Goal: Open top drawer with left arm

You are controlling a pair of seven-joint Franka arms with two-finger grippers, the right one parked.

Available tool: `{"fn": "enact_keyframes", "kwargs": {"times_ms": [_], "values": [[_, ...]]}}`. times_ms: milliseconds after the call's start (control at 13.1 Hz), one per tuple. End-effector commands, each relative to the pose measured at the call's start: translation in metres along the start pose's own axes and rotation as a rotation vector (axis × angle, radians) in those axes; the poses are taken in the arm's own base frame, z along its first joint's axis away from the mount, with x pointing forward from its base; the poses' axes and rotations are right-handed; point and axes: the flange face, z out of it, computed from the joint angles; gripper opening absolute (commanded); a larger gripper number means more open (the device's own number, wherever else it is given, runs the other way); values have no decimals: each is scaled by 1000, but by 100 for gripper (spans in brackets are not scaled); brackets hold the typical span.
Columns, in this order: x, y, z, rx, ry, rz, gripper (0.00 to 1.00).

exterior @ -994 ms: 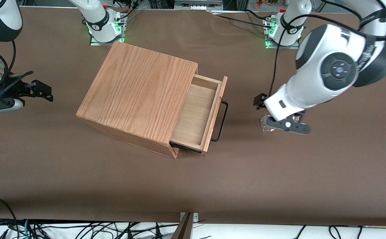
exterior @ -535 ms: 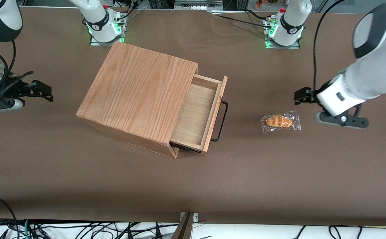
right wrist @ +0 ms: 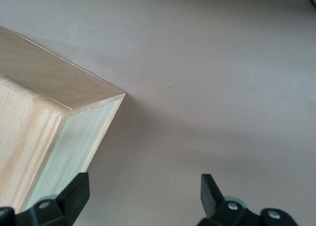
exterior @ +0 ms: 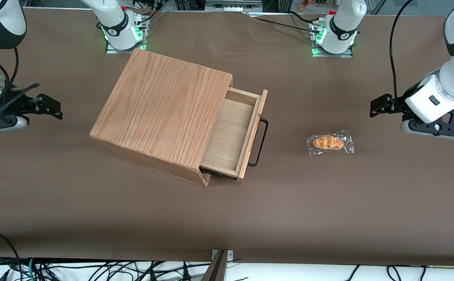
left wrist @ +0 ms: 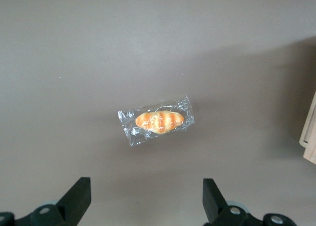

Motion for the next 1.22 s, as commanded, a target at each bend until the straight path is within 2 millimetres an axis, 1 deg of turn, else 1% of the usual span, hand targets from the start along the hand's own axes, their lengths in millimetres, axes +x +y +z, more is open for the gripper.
{"fn": "enact_keyframes", "kwargs": {"times_ms": [0,612,1147], "values": [[-38,1,-9,26,42,10,100],[-36,14,-12,67,32,39,100],[-37,10,-11,66,28,33,100]]}}
